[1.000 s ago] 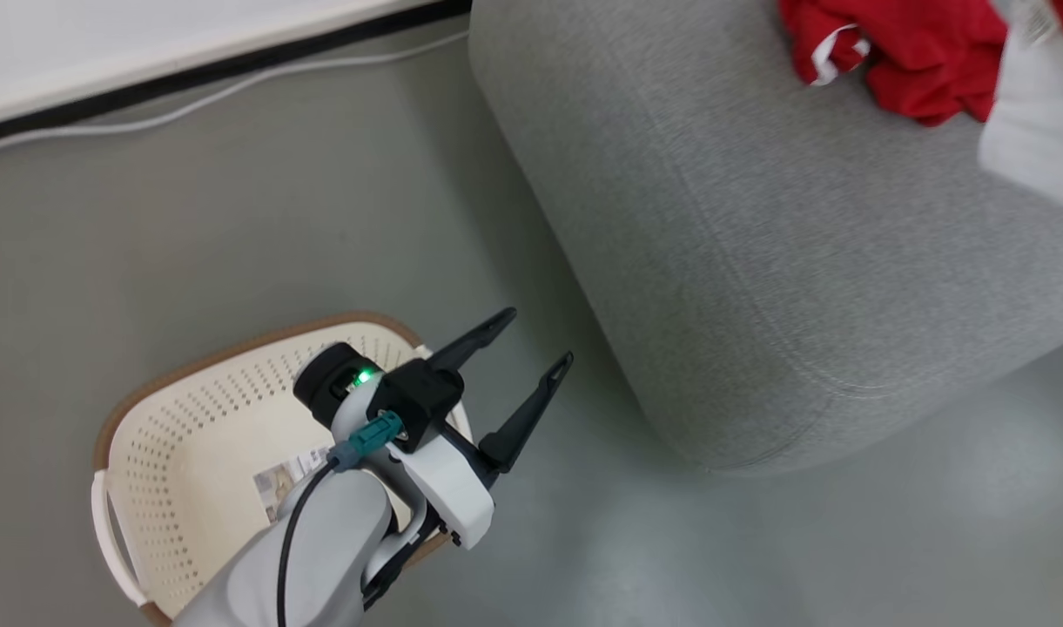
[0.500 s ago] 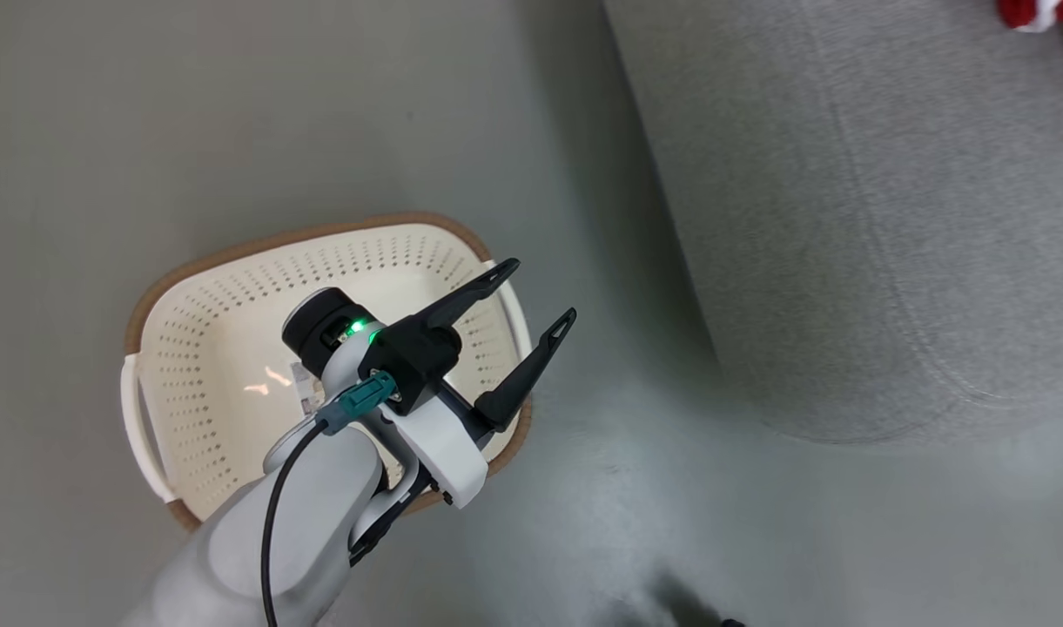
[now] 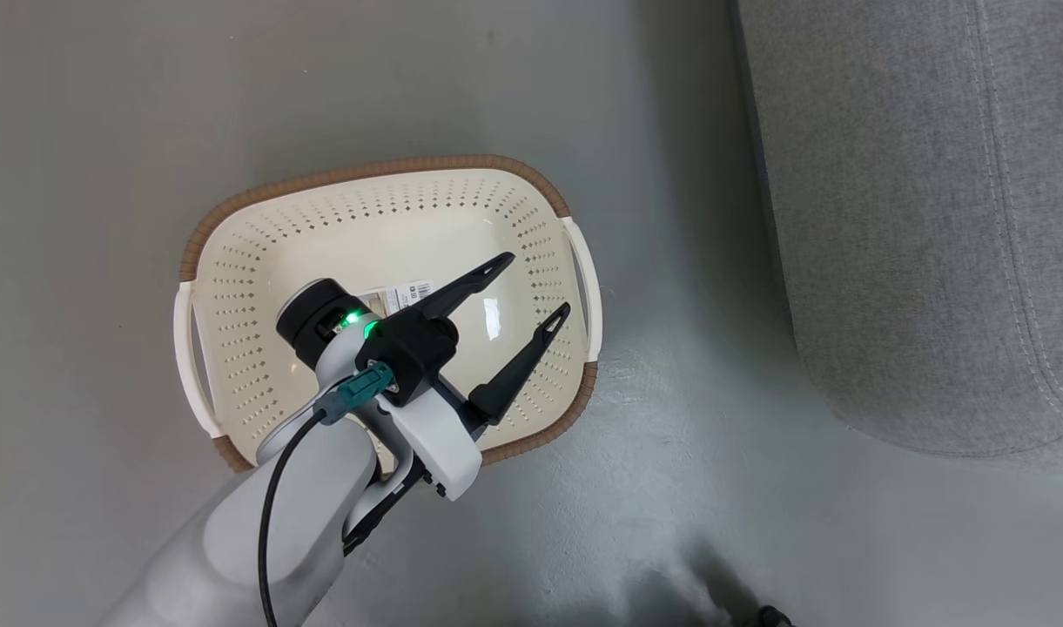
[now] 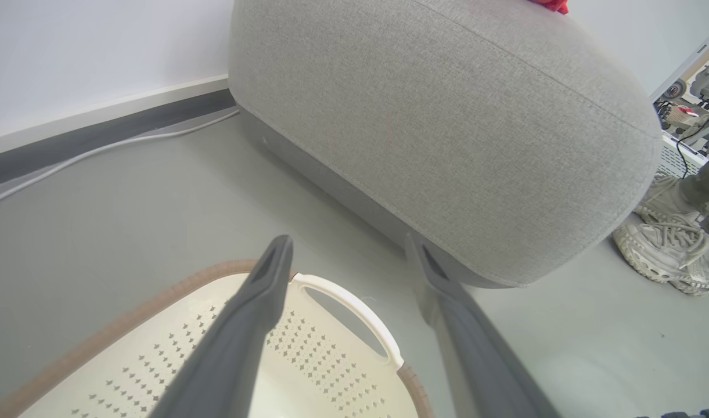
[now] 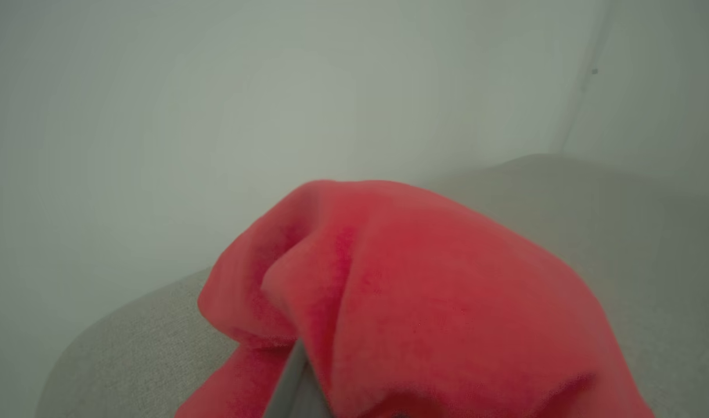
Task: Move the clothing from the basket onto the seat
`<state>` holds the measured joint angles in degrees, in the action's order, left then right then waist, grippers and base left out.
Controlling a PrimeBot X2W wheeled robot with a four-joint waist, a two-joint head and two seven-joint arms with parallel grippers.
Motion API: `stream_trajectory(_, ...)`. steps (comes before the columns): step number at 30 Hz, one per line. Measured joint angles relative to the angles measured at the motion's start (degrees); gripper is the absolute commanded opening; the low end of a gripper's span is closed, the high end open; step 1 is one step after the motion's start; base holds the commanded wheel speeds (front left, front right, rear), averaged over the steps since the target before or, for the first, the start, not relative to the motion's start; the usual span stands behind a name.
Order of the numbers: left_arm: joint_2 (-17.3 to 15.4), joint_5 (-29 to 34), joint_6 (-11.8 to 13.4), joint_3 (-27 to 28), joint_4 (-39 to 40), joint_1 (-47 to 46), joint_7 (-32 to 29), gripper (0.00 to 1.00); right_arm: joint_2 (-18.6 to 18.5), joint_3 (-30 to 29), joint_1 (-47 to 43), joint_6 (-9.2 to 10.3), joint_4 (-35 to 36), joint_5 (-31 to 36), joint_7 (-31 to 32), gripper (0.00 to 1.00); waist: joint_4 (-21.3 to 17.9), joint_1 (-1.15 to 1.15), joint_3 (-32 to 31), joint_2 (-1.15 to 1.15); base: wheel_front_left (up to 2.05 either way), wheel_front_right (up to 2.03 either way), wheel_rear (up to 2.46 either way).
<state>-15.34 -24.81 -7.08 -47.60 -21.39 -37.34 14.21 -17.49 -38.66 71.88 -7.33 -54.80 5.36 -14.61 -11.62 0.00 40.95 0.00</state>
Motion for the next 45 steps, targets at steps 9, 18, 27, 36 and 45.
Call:
stream_trajectory(9, 1.6, -0.4, 0.0, 0.0, -0.6, -0.6, 0.4, 1.0, 0.6, -0.6, -7.0, 0.0, -3.2, -0.4, 0.0, 1.0, 0.9, 0.0, -1.7, 0.0, 0.0, 0.0, 0.0)
stream_trajectory(18, 2.3, -0.5, 0.0, 1.4, -0.9, -0.4, 0.5, 1.0, 2.7, 6.0, -16.8, 0.0, 0.7, -3.0, 0.0, 1.0, 0.8, 0.0, -5.7, 0.0, 0.0, 0.0, 0.0)
stream_trajectory(27, 4.1, -0.5, 0.0, 4.0, -1.8, 2.6, 0.5, 1.0, 4.6, 13.3, -26.0, 0.0, 6.0, -8.0, 0.0, 1.0, 1.1, 0.0, -11.3, 0.0, 0.0, 0.0, 0.0)
stream_trajectory(36, 5.8, -0.3, 0.0, 11.1, -4.2, 6.9, 0.5, 1.0, 6.3, 24.6, -32.1, 0.0, 12.7, -11.9, 0.0, 1.0, 2.9, 0.0, -17.9, 0.01, 0.0, 0.0, 0.0)
stream_trajectory(45, 7.3, 1.1, 0.6, 20.7, -6.9, 10.7, 0.4, 1.0, 6.6, 34.9, -34.3, 0.0, 19.2, -15.5, 0.0, 1.0, 6.3, 0.0, -23.6, 0.0, 0.0, 0.0, 0.0)
